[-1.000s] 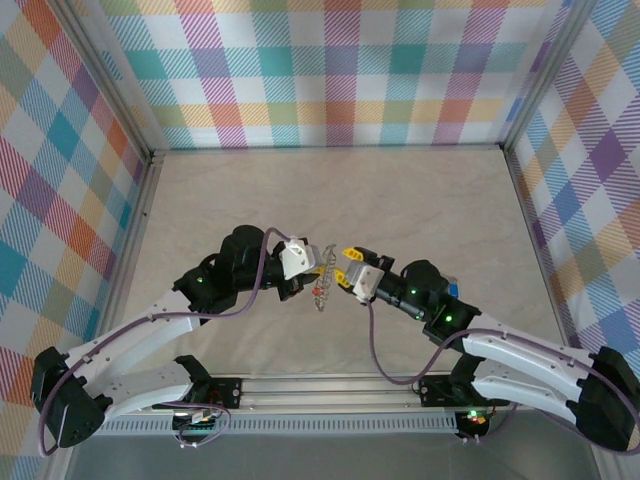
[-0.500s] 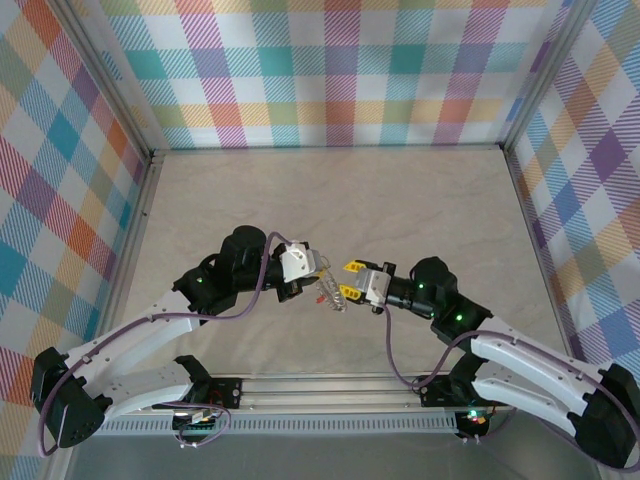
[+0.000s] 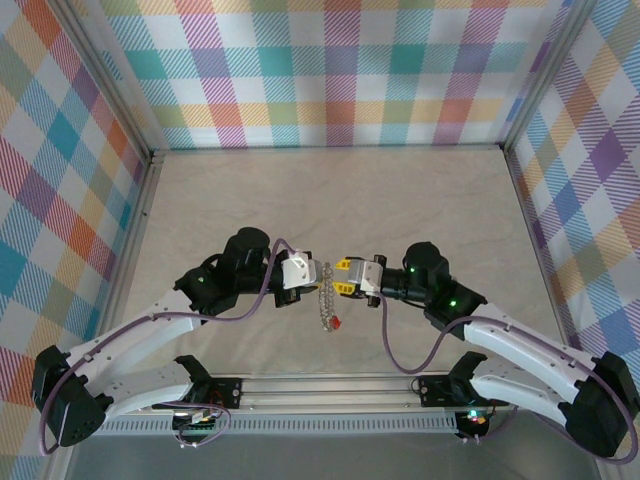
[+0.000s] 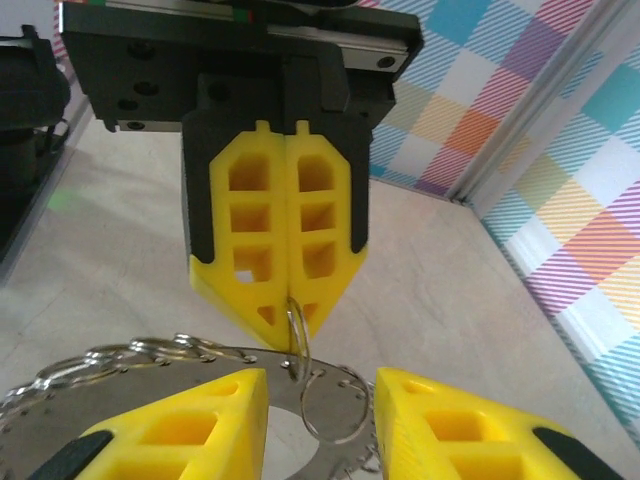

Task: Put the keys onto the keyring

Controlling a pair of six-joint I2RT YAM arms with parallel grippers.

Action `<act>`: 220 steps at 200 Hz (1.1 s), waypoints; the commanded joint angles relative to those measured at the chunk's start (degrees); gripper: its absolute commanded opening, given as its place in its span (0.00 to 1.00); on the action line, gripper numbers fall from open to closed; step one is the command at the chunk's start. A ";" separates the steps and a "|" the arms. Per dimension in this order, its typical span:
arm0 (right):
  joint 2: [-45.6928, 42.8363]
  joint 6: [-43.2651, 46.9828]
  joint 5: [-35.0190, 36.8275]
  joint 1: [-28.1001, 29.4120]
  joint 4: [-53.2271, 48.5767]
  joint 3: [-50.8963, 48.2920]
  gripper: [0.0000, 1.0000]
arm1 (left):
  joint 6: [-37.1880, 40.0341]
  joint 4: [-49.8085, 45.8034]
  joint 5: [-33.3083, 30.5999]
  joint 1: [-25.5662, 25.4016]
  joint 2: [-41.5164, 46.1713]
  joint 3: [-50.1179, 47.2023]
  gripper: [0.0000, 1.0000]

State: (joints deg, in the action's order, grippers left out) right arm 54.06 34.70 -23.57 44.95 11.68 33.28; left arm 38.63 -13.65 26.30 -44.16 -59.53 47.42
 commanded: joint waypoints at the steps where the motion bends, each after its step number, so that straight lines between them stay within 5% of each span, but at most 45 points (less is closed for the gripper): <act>1: 1.45 -0.35 -4.72 -0.26 -2.55 2.82 0.33 | 1.43 0.38 2.70 -0.62 0.10 1.96 0.00; 151: 4.68 -1.30 -8.63 -0.29 -0.38 3.67 0.00 | 1.37 1.68 5.42 -0.64 0.75 1.64 0.00; 170: 3.89 -3.01 -8.97 -0.84 3.41 1.90 0.00 | 1.38 1.63 5.17 -0.61 1.24 0.85 0.21; 220: 2.15 -6.13 -12.33 -2.93 8.61 -0.96 0.00 | 0.68 2.87 4.47 -0.15 3.57 -1.97 0.23</act>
State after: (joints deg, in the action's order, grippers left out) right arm 58.11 30.63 -32.10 42.65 14.37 33.28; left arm 39.90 -13.30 29.15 -44.16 -57.65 46.78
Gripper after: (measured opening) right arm 0.051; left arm 0.232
